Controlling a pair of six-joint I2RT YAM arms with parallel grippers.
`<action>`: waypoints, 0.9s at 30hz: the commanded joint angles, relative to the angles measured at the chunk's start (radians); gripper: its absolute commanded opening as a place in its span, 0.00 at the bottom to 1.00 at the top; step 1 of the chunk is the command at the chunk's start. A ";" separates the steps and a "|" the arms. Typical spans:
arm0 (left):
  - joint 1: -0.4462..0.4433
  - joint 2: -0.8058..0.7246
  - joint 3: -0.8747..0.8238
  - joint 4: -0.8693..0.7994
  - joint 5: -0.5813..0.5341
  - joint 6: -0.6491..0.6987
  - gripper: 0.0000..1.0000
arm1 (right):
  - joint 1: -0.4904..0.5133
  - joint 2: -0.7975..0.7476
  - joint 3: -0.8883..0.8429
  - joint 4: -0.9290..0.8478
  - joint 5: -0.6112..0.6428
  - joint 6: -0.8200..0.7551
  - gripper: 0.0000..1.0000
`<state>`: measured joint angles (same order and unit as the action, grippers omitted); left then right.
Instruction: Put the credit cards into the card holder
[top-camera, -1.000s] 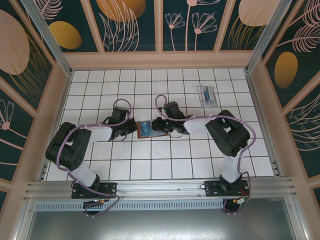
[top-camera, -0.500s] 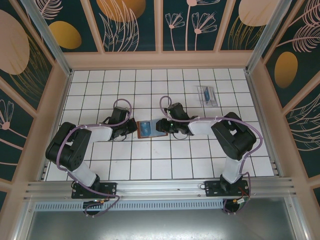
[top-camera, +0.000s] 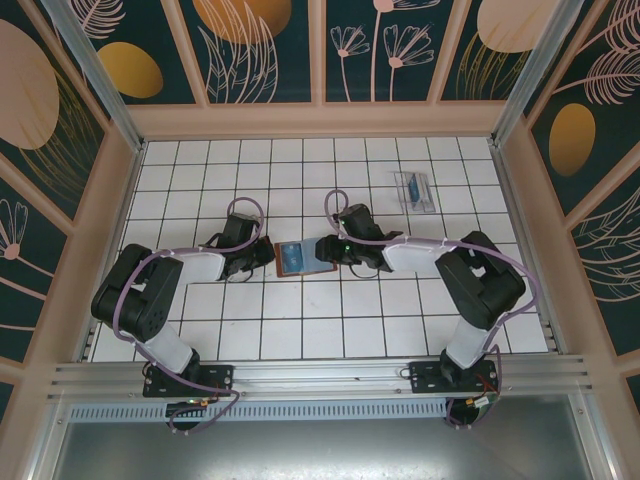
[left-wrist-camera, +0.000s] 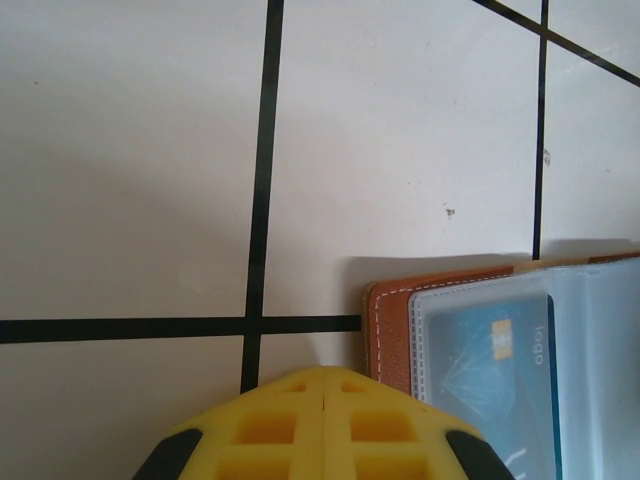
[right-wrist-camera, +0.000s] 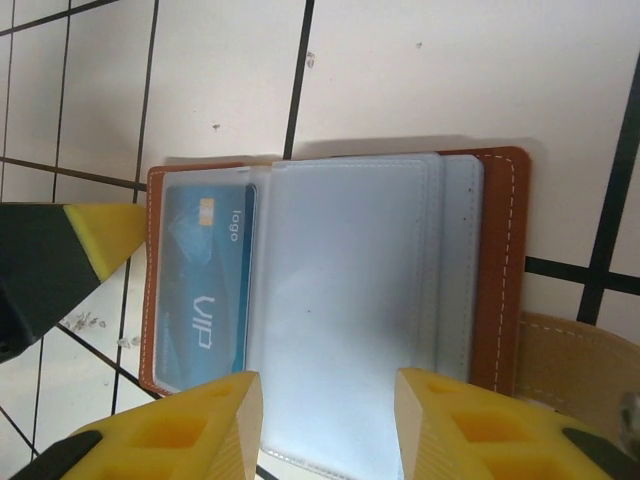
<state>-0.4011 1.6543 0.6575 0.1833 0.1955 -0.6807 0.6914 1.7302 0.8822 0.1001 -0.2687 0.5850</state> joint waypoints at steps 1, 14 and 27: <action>-0.023 0.024 -0.026 -0.050 0.040 0.004 0.05 | -0.003 -0.009 -0.027 0.003 -0.008 0.009 0.40; -0.022 0.022 -0.034 -0.047 0.042 -0.002 0.05 | 0.008 0.057 -0.025 0.054 -0.058 0.027 0.35; -0.022 0.037 -0.023 -0.047 0.052 -0.004 0.04 | 0.011 0.086 0.010 0.056 -0.087 0.019 0.18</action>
<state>-0.4019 1.6569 0.6537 0.1940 0.2024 -0.6815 0.6937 1.7966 0.8703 0.1337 -0.3260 0.6075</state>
